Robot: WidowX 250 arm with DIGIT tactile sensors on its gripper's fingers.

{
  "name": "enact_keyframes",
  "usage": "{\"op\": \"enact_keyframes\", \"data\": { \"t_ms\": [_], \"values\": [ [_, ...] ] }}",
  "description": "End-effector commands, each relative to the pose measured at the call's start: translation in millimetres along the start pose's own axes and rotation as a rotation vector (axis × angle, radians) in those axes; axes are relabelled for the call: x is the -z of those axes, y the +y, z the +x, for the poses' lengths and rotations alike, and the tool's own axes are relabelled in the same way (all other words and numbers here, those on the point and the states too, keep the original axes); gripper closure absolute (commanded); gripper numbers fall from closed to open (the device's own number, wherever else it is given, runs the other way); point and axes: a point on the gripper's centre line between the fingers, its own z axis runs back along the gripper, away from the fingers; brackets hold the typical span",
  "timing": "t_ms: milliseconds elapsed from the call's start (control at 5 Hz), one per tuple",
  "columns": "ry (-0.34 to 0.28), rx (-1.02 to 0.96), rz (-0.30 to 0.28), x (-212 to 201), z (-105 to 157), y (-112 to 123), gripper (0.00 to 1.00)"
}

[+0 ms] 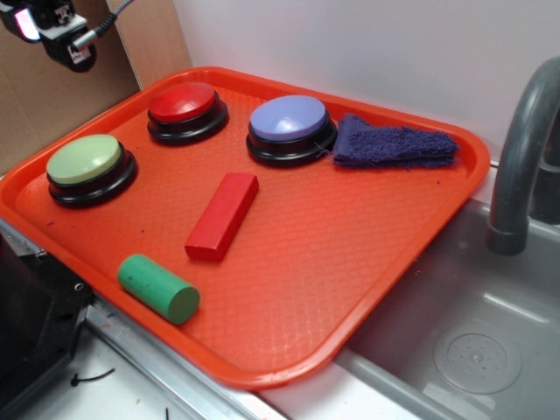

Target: Push the green button.

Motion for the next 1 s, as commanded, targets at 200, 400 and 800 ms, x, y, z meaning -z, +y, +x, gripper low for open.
{"op": "enact_keyframes", "data": {
  "t_ms": [200,400,800],
  "values": [
    [-0.010,-0.019,0.001,-28.0,7.8,-0.6,0.00],
    [-0.011,-0.023,-0.006,-32.7,7.8,-3.3,0.00],
    [-0.032,-0.031,-0.005,-42.1,7.5,-11.7,0.00]
  ]
}}
